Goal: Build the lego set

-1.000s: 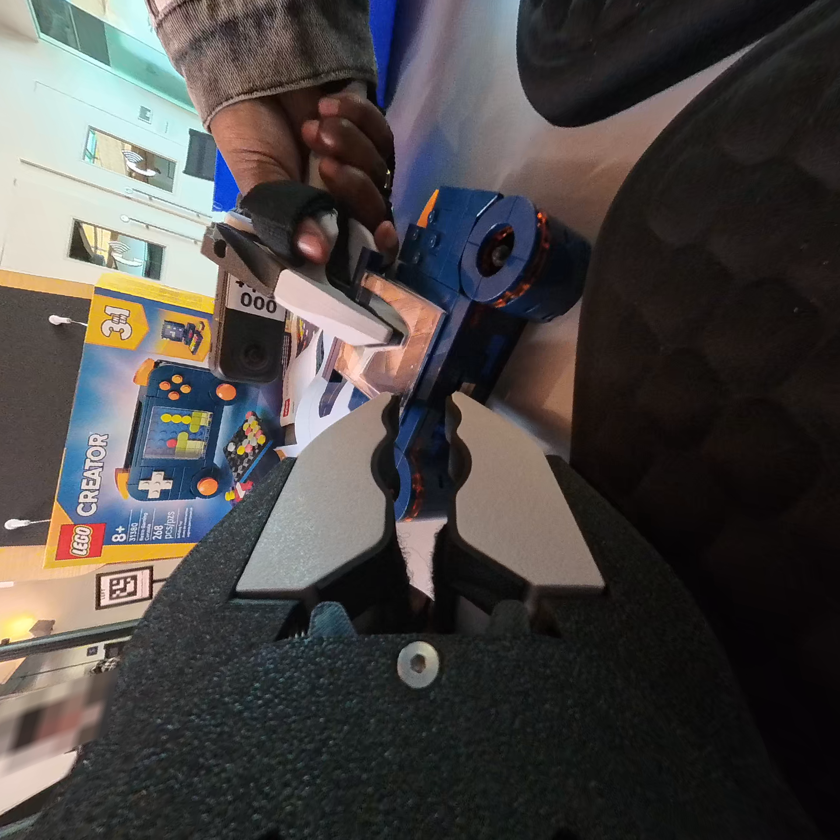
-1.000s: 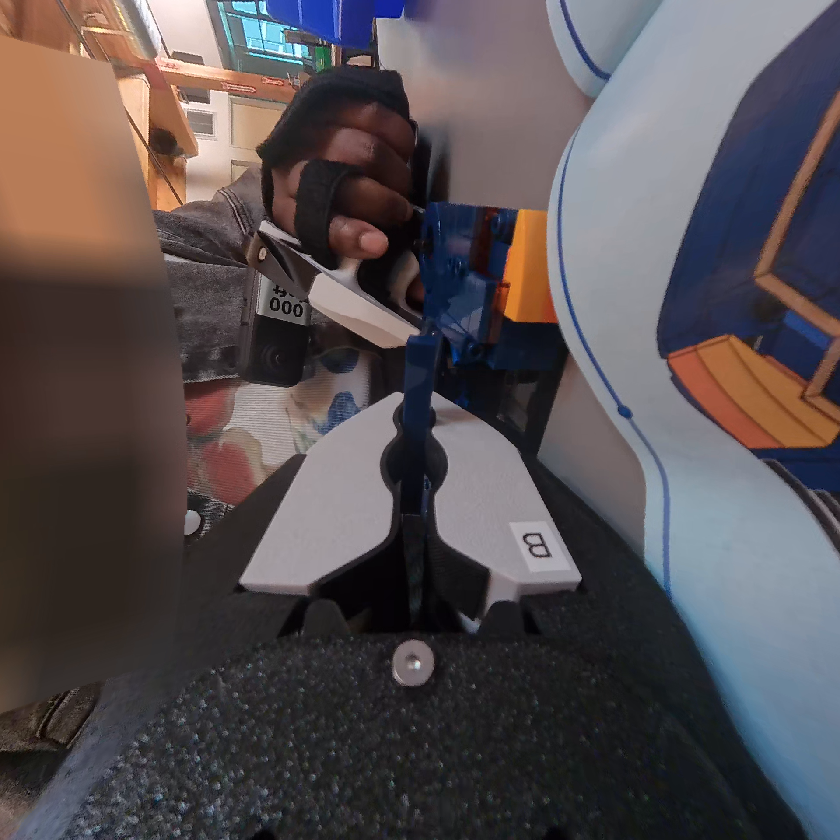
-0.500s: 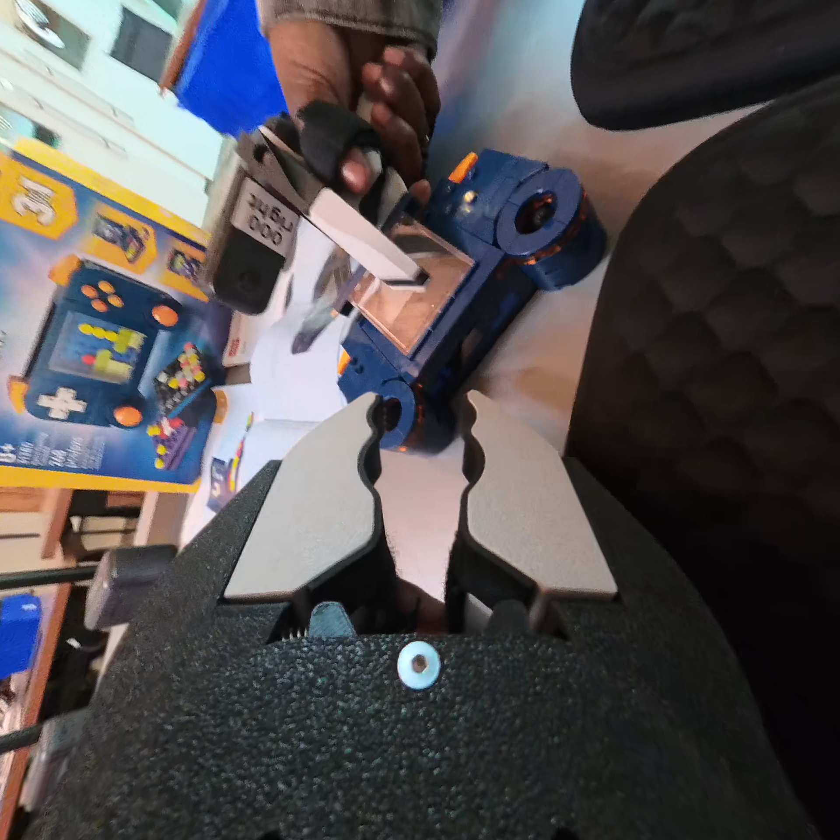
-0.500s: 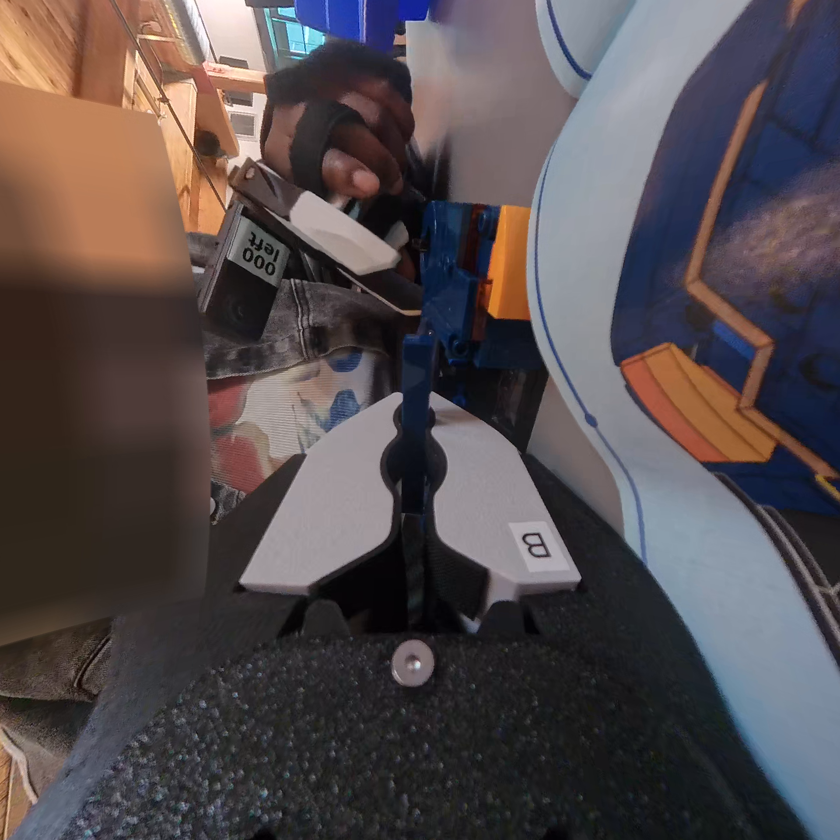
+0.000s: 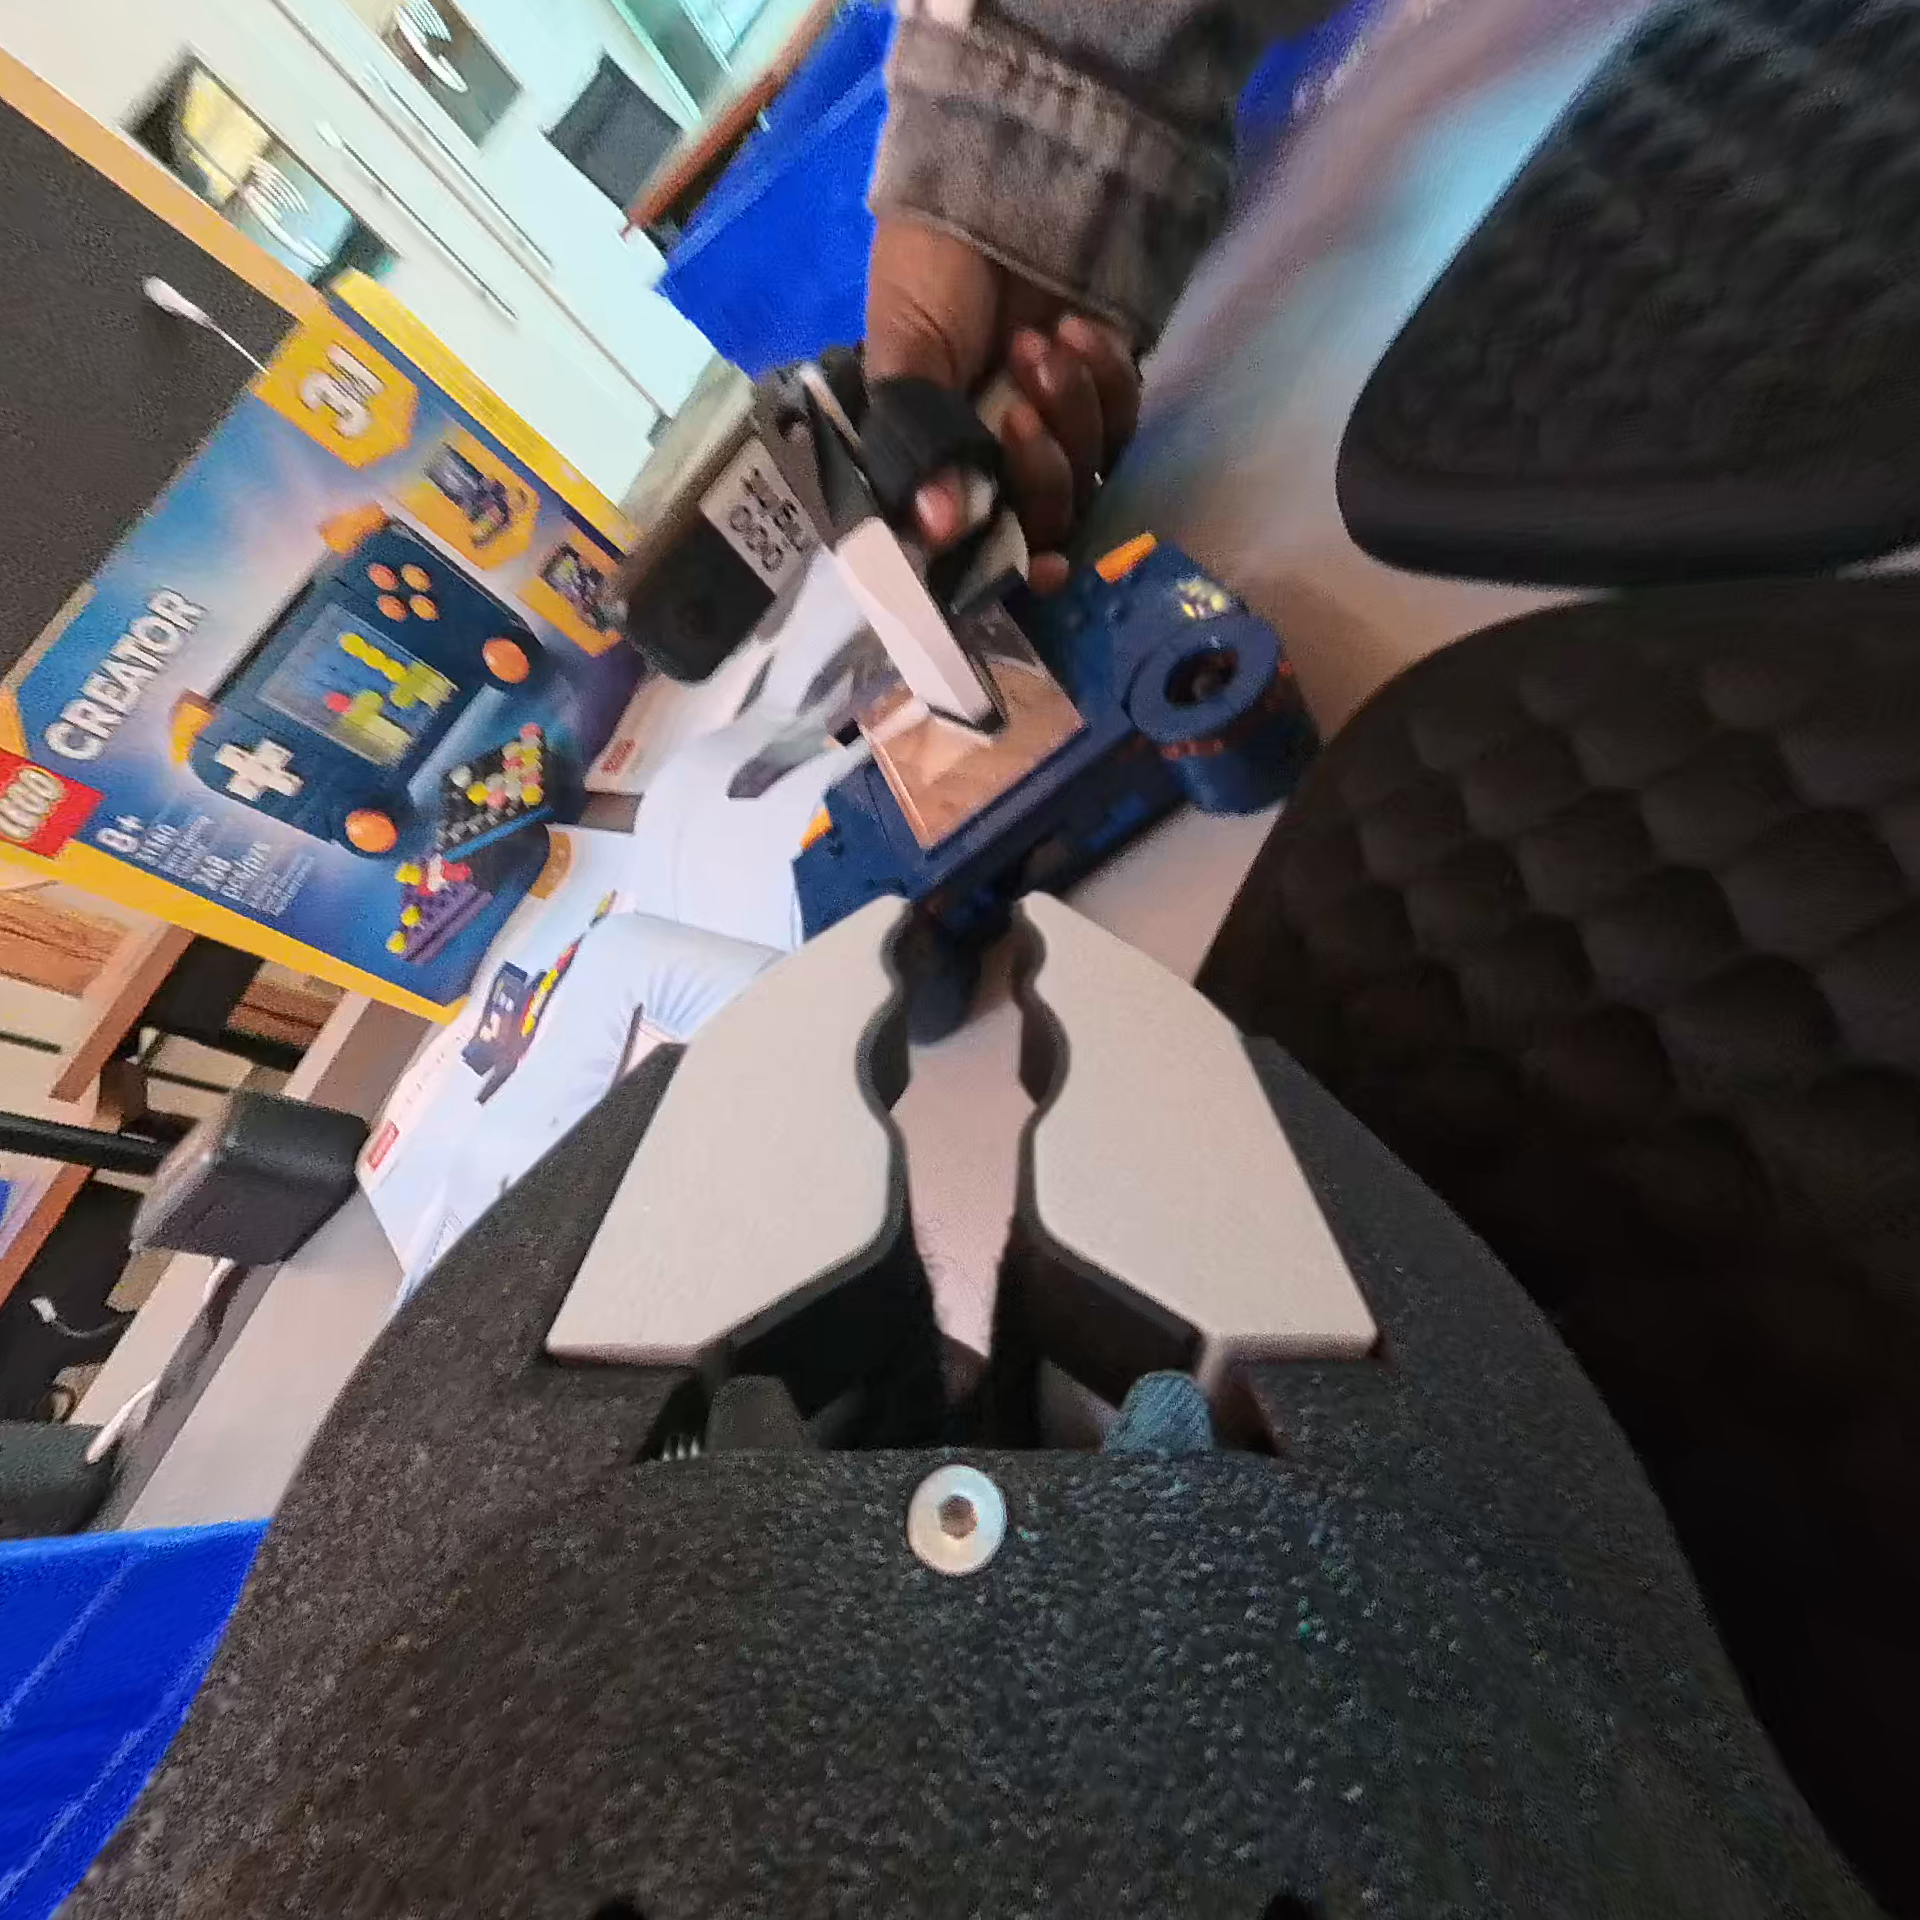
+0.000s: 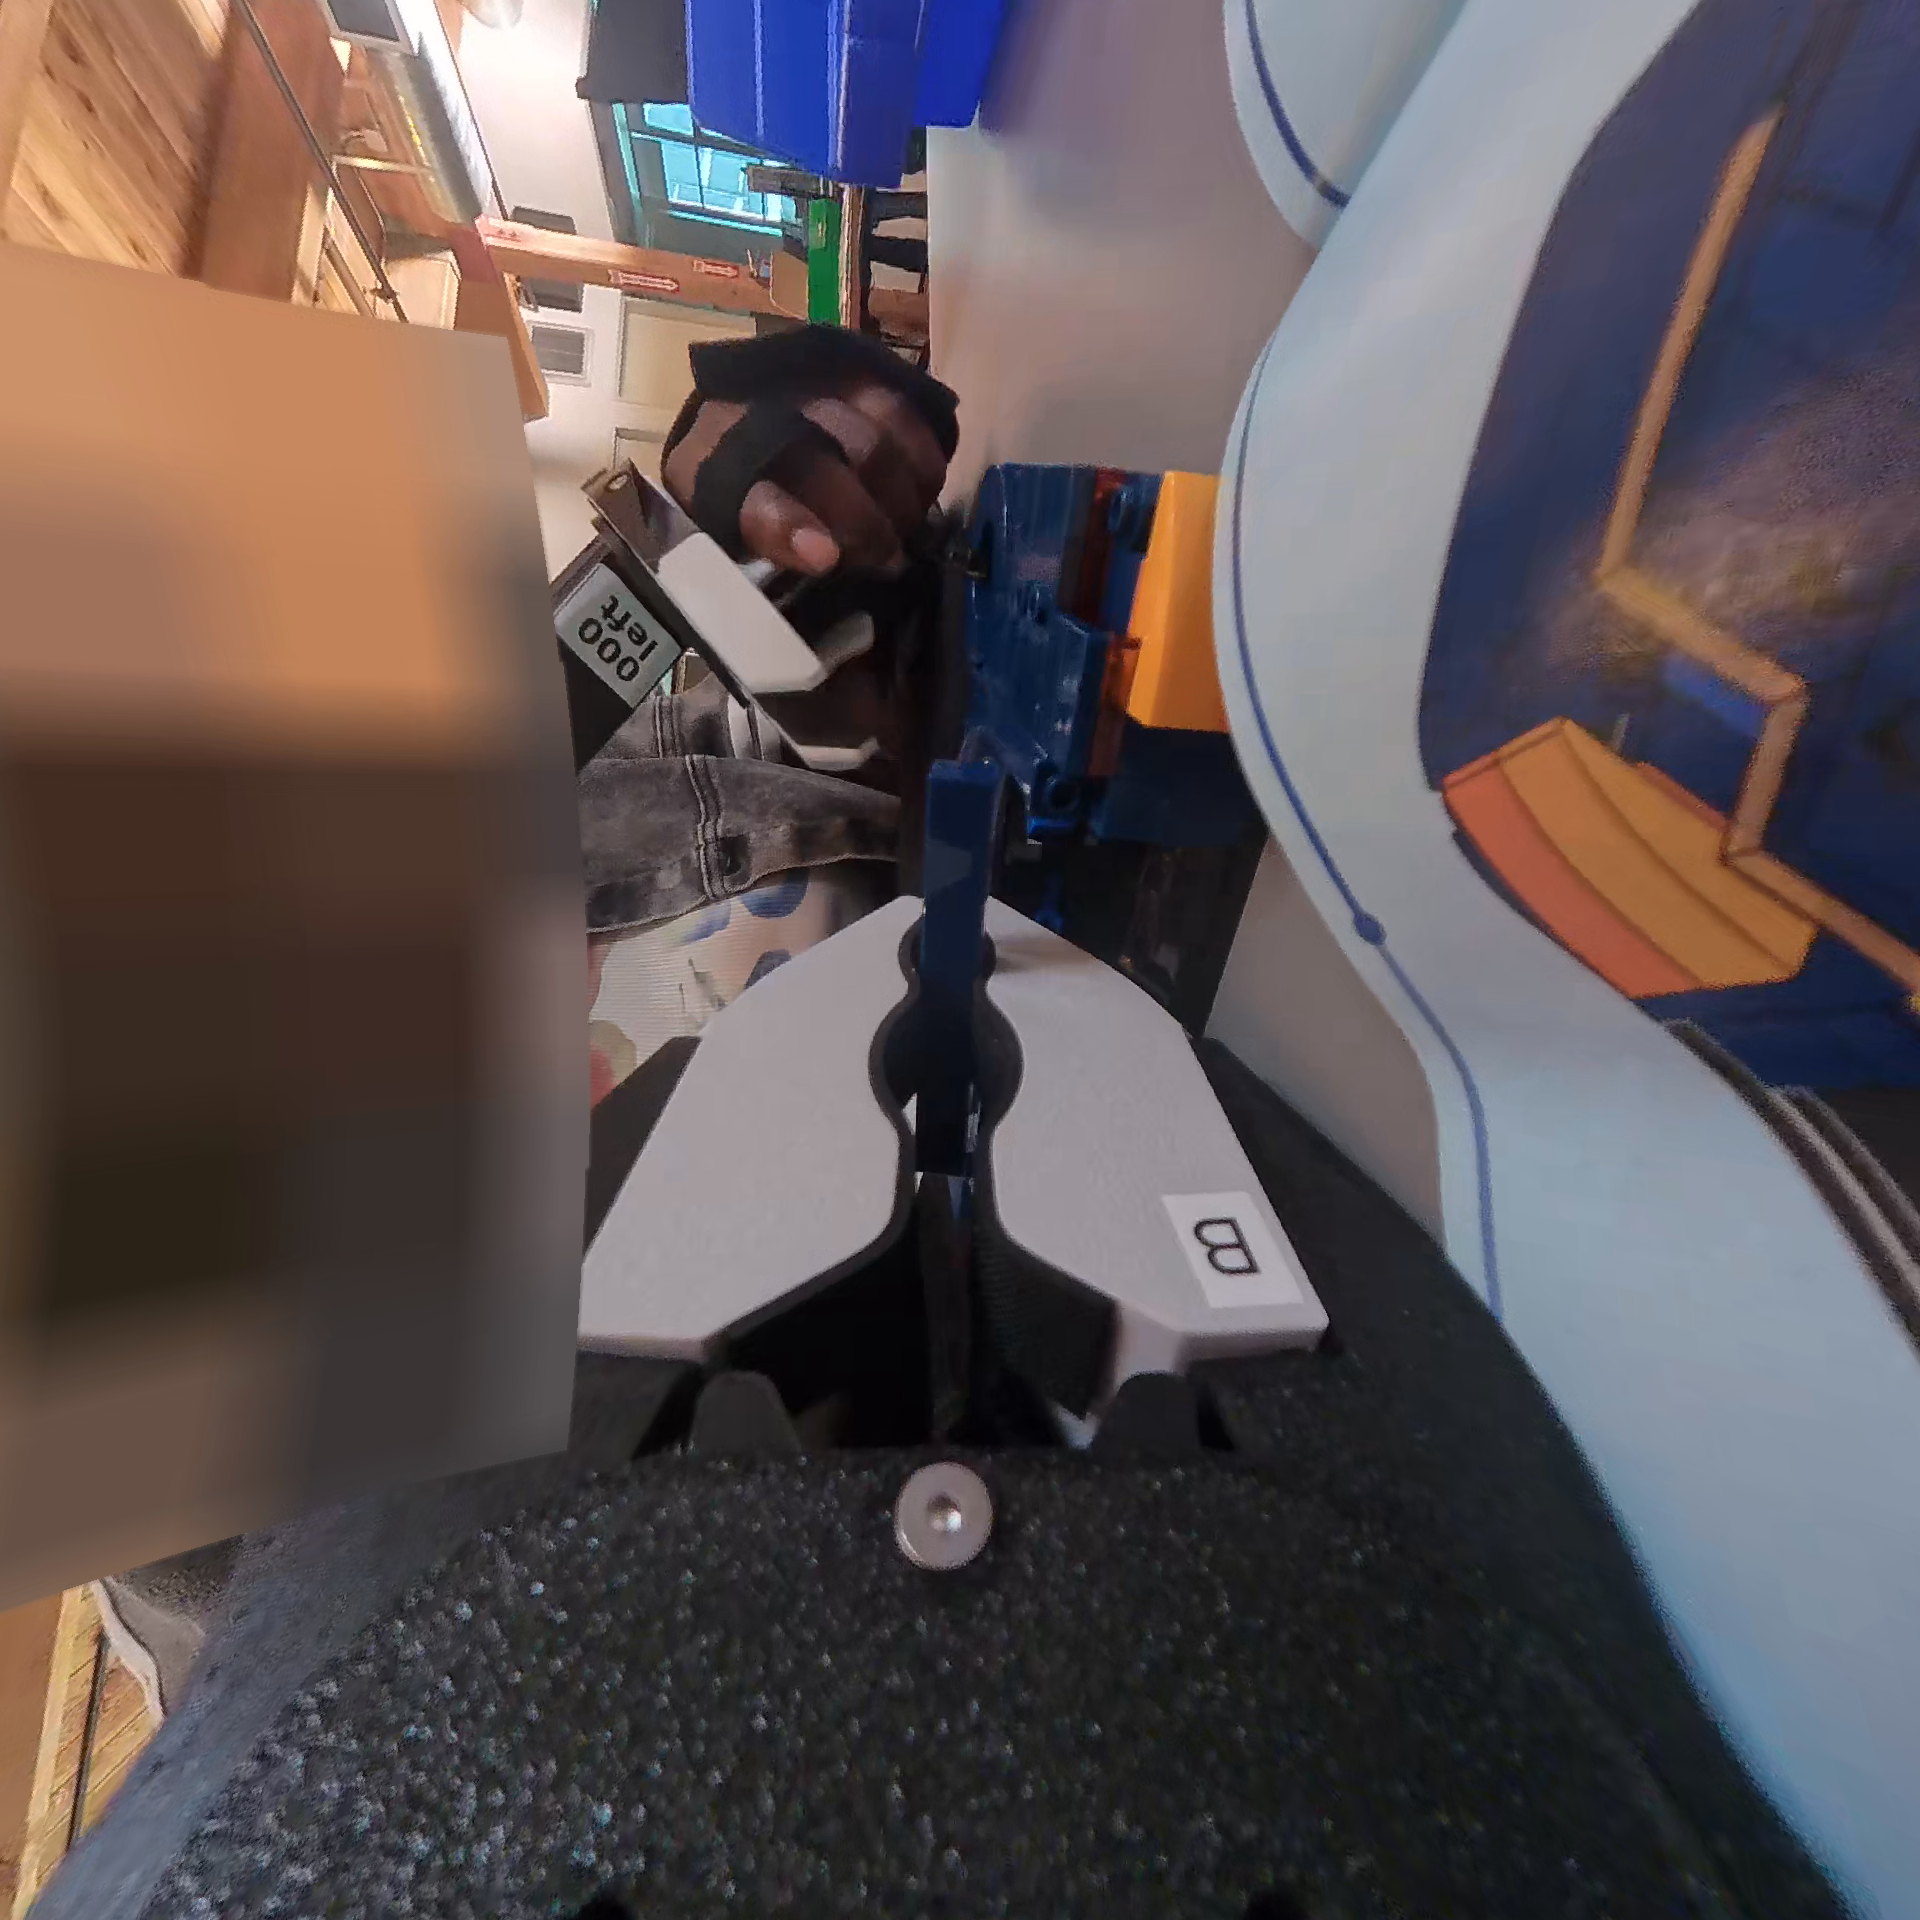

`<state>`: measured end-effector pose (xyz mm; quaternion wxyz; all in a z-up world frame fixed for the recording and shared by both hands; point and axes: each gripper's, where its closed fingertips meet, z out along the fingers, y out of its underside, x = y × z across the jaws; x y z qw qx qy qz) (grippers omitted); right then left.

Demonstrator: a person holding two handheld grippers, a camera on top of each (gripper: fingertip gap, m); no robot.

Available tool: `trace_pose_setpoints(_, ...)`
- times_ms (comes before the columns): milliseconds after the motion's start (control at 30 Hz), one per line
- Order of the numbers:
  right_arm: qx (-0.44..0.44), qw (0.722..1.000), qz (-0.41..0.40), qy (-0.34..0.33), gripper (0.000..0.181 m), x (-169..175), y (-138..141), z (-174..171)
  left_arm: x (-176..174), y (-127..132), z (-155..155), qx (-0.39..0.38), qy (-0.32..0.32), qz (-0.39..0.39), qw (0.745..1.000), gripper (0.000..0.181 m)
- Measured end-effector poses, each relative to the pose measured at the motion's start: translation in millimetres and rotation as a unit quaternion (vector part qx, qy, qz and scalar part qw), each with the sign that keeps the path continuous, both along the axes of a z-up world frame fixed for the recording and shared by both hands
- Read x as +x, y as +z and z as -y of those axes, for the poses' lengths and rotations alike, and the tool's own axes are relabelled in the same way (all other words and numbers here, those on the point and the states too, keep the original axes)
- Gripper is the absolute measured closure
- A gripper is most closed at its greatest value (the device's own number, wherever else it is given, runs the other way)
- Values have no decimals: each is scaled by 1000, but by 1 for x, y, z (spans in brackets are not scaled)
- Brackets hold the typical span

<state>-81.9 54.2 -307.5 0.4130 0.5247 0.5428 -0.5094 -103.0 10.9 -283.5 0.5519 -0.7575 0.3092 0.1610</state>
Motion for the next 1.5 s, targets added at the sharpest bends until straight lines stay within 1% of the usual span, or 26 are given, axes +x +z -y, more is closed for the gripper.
trace_pose_setpoints(67, 0, 1000, -2, 1, 179, 0, 0, 1, -3, 6, -10, 25, -5, -1, 1000, 172)
trace_pose_setpoints(200, -1, 1000, -5, 5, 179, 0, 0, 3, -7, -19, -31, -39, -42, -77, 995, 174)
trace_pose_setpoints(300, -4, 1000, -4, 10, 179, 1, 0, 7, -5, -24, -41, -40, -56, -92, 993, 178)
trace_pose_setpoints(500, -6, 1000, 2, 8, 179, 0, 0, 7, -5, -26, -42, -29, -54, -87, 994, 180)
trace_pose_setpoints(667, -7, 1000, 3, 7, 179, 0, 0, 8, -2, -26, -42, -30, -58, -58, 996, 178)
trace_pose_setpoints(867, -5, 1000, 11, 15, 179, 0, 0, 9, 1, -26, -42, -20, -60, -55, 997, 178)
trace_pose_setpoints(1033, 21, 1000, 17, 13, 179, 1, -1, 10, 4, -26, -41, -15, -63, -60, 996, 179)
trace_pose_setpoints(1100, 37, 999, 15, 19, 178, 1, -4, 10, 5, -26, -41, -15, -65, -50, 996, 179)
trace_pose_setpoints(1300, 0, 1000, 9, 15, 179, 1, -1, 9, 7, -24, -41, -12, -63, -51, 997, 179)
trace_pose_setpoints(1367, -57, 998, 22, 20, 176, 1, 11, 10, 8, -24, -40, -9, -66, -52, 996, 181)
trace_pose_setpoints(1433, -51, 998, 24, 34, 175, 3, 9, 14, 10, -29, -38, -28, -69, -58, 996, 181)
trace_pose_setpoints(1500, -44, 998, 30, 45, 175, 3, 8, 19, 10, -28, -38, -27, -68, -58, 996, 181)
